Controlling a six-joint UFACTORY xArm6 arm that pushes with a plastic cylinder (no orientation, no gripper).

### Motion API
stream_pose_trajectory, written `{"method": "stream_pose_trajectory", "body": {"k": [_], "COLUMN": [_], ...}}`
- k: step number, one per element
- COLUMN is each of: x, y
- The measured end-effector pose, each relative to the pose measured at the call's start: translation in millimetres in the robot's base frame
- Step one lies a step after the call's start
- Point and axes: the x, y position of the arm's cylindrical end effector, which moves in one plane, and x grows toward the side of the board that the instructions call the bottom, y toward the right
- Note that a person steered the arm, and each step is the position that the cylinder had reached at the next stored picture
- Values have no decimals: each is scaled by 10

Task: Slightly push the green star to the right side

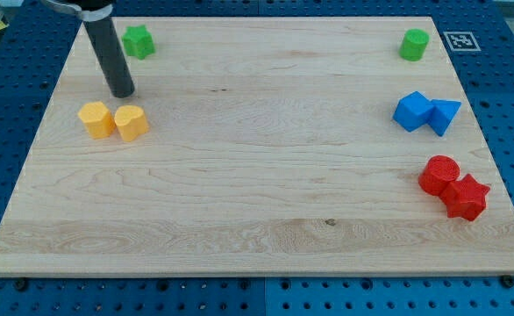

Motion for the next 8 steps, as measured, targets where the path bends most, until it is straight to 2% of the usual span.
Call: {"method": "stream_pose_trajectory", "body": {"k": [2, 3, 5, 7, 8], "x": [-25, -185, -525, -651, -955], "y": [-463, -940, -951, -948, -945]}}
